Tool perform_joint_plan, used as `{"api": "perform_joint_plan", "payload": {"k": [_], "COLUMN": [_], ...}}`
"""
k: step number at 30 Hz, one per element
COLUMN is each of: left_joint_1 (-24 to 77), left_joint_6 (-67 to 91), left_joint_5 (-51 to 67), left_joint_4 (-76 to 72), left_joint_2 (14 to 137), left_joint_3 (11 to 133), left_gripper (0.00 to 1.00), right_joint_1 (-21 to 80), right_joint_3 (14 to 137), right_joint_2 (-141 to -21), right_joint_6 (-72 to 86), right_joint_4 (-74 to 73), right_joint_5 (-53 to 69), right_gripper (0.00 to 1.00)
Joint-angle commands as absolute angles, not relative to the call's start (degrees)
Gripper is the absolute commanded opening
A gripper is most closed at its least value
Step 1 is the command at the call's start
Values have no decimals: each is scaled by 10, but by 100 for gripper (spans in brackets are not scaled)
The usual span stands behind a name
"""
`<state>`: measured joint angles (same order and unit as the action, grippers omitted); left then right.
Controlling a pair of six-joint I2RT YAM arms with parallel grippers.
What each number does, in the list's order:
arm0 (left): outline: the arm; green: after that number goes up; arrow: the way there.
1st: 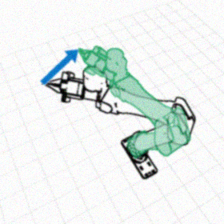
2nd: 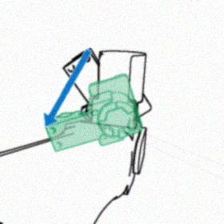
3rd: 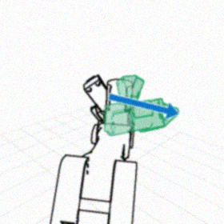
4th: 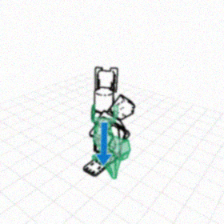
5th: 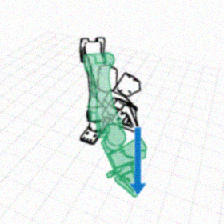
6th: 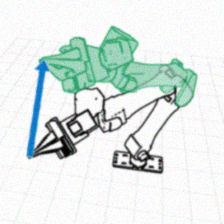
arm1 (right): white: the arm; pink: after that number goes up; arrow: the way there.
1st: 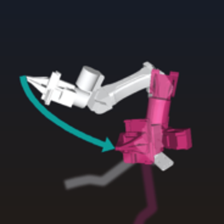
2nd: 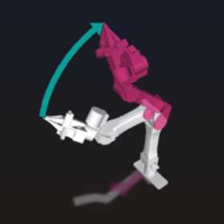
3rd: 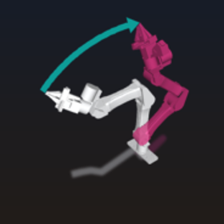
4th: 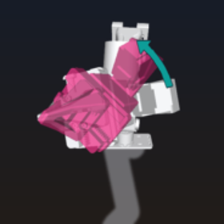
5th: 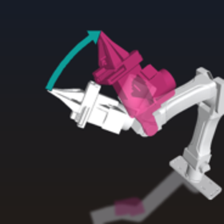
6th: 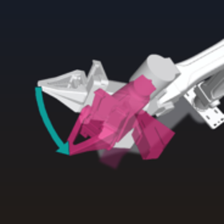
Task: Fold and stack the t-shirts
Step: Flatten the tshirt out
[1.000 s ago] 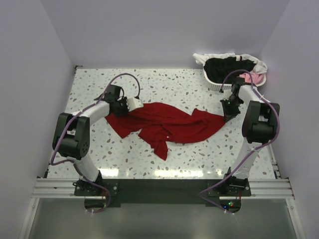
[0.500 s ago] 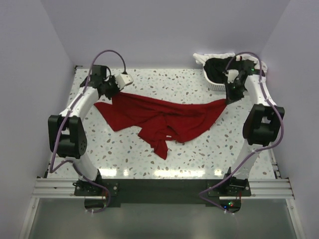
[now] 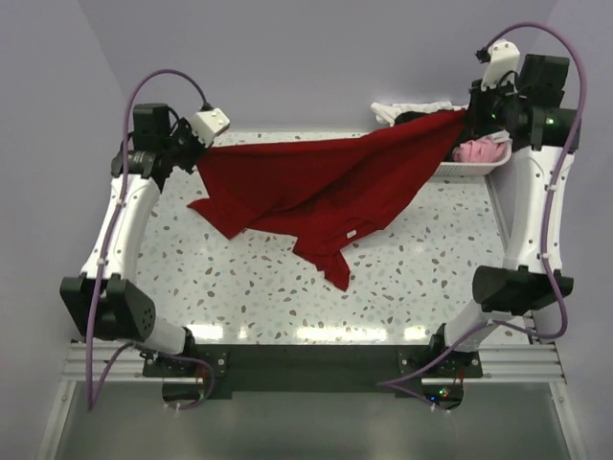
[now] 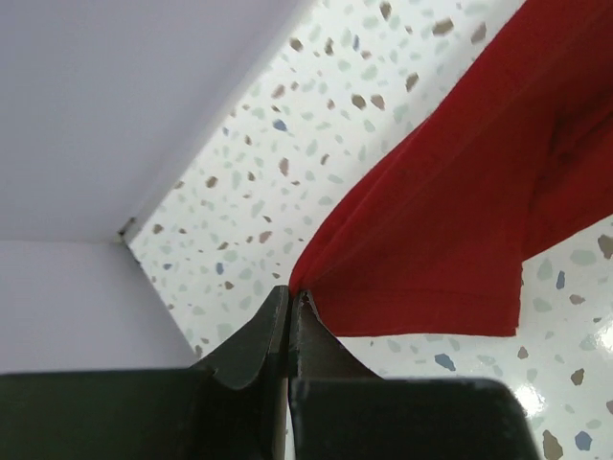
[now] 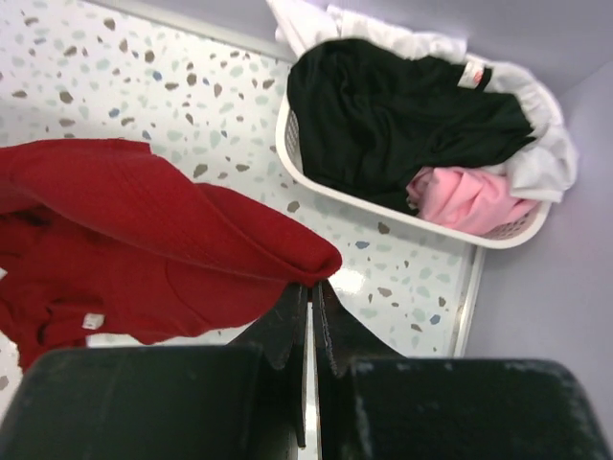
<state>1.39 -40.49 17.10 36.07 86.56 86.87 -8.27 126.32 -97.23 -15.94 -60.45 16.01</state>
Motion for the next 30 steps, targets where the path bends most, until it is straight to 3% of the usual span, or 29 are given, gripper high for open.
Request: {"api": "perform_joint_plan", "payload": {"k": [1,7,13,19,24,30], "left_joint_1": [7,6,7,7,7,6], "left_joint_6": [-372,-317,-295,-301,-305,-287], "left_joint_5": [167,141,64,13,-18,-11], "left_joint_4": [383,407,418,389,339,282], "left_joint_2": [774,645,603,623,676,782], "left_joint_3": [900,916,974,1014,996,1009], "left_gripper": [0,0,0,0,0,0], "right_joint_1": [-85,-85,-85,-85,-84,-4], "right_joint_3": [1274,1251,1279,1354,1341,1368], "right_joint_2": [-886,-767,-698,-749,-829,-939], "right_joint_6": [-144,-144,-120,-76,-25,-24], "right_joint_4": [-584,-542,-505,-488,-460,-443], "right_joint_5": [154,131,110,135,170,119], "right_gripper": [0,0,0,0,0,0]}}
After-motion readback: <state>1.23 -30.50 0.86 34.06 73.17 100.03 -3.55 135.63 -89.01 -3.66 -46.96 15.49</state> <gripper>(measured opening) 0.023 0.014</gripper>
